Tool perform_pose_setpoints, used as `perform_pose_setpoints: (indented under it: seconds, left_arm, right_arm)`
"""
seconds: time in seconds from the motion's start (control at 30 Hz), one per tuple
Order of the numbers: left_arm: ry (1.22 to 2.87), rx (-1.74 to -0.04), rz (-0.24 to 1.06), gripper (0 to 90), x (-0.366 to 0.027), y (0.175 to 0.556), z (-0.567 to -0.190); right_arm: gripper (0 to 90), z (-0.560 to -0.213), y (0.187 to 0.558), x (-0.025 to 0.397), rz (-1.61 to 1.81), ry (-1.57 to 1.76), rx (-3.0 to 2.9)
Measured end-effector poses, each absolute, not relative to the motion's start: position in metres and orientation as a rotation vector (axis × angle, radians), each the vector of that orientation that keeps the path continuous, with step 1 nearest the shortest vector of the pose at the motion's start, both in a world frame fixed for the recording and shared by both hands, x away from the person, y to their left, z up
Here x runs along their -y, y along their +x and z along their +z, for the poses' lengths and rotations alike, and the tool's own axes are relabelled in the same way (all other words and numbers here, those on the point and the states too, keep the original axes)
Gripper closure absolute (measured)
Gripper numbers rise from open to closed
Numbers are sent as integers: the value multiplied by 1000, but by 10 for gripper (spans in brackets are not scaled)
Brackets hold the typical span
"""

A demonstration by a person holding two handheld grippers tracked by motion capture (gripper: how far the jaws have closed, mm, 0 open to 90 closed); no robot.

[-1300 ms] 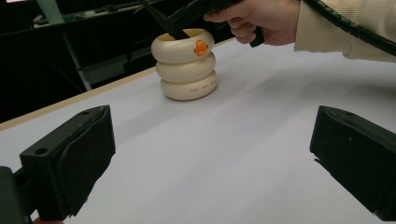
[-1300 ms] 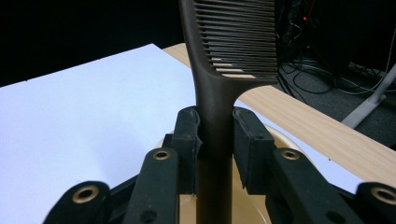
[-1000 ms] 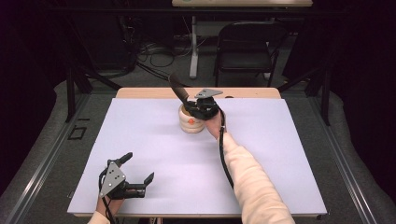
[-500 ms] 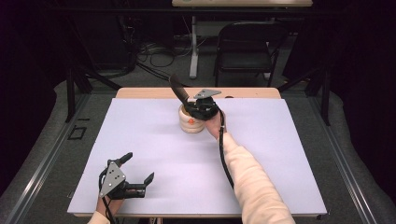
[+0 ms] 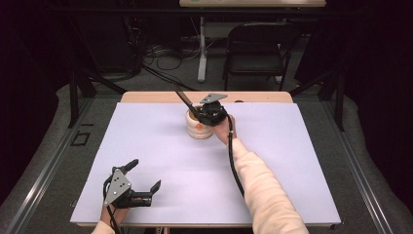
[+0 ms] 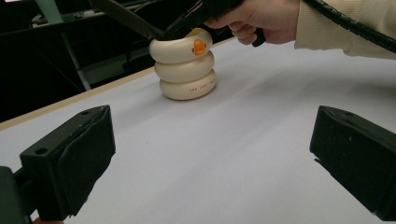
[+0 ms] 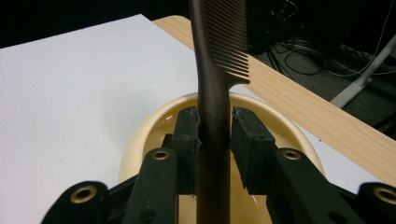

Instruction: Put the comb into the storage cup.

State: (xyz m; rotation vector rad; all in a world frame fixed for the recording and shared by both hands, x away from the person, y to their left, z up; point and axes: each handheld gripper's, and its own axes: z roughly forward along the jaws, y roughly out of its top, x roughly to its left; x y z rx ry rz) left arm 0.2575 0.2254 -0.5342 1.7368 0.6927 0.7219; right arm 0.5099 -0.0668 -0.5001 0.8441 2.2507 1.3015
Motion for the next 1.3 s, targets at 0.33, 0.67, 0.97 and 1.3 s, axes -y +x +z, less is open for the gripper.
perform_pose_setpoints:
  seconds: [0.33, 0.67, 0.97, 1.3]
  left_arm:
    - [1738, -693, 721, 2, -225, 257, -534]
    - [1738, -692, 723, 2, -225, 257, -534]
    - [1738, -691, 724, 2, -225, 257, -534]
    - [1738, -692, 725, 2, -224, 257, -534]
  right_arm:
    - [699, -500, 511, 69, 1273, 855, -2268]
    - [540, -491, 506, 73, 1286, 863, -2267]
    - [422, -478, 499, 78, 1268, 876, -2295]
    - [307, -467, 487, 87, 1276, 862, -2319]
